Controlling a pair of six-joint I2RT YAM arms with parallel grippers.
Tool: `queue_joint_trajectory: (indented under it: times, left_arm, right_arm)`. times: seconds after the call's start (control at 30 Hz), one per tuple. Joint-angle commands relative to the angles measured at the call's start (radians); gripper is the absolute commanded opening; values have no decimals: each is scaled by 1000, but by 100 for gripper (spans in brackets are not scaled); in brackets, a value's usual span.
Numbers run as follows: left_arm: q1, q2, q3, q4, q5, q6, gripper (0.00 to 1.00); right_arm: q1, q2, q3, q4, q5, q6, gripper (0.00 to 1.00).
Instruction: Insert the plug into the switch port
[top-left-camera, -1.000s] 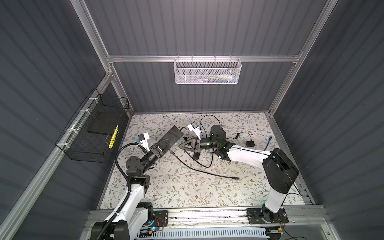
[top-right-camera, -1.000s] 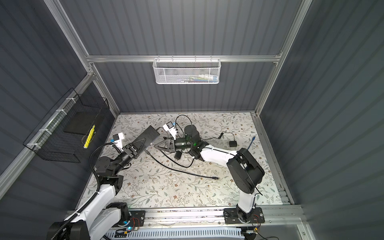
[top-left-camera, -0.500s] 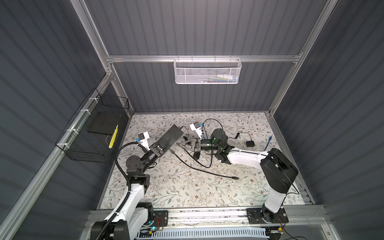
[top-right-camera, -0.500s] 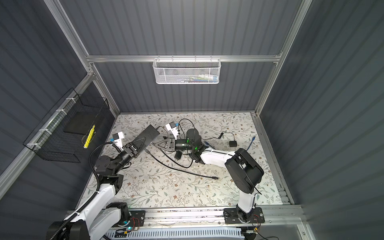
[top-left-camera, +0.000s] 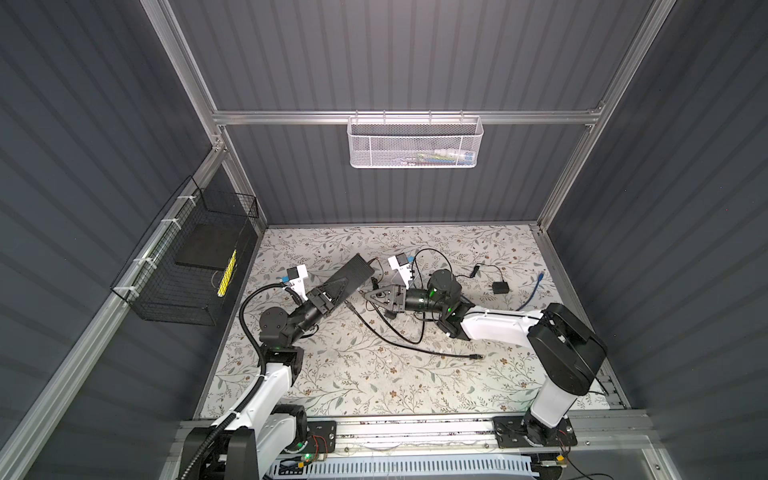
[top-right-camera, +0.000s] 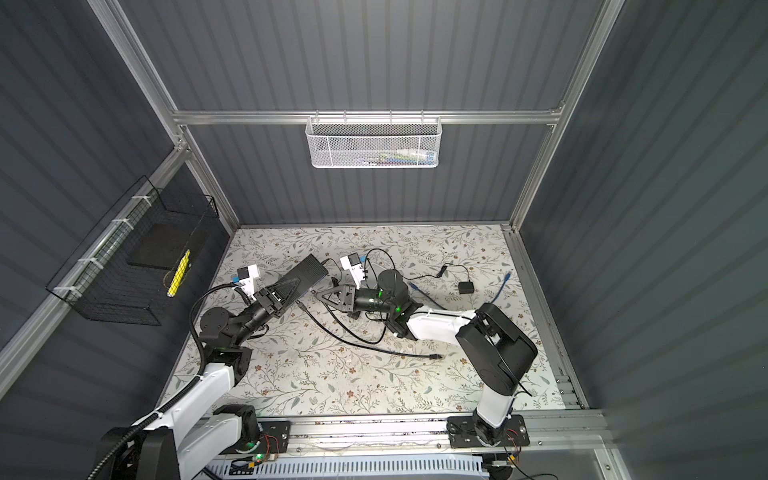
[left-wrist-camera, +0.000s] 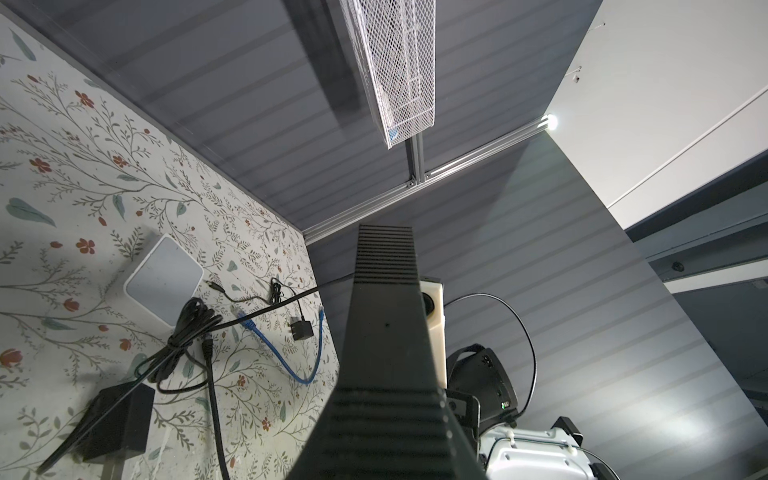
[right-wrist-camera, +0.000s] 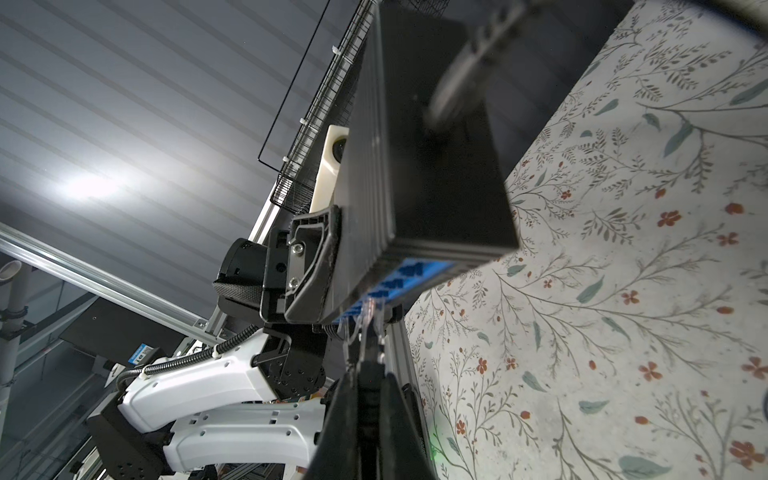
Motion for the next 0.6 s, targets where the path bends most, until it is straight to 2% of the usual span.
queue_joint_trajectory:
  times: [0.0, 0.57]
  left_arm:
    - [-3, 5, 15, 56, 11, -10, 0]
    - [-3, 3, 15, 83, -12, -12, 0]
  right_arm:
    - [4, -22, -17, 64, 20, -19, 0]
    - [27, -28, -77, 111, 33, 12, 0]
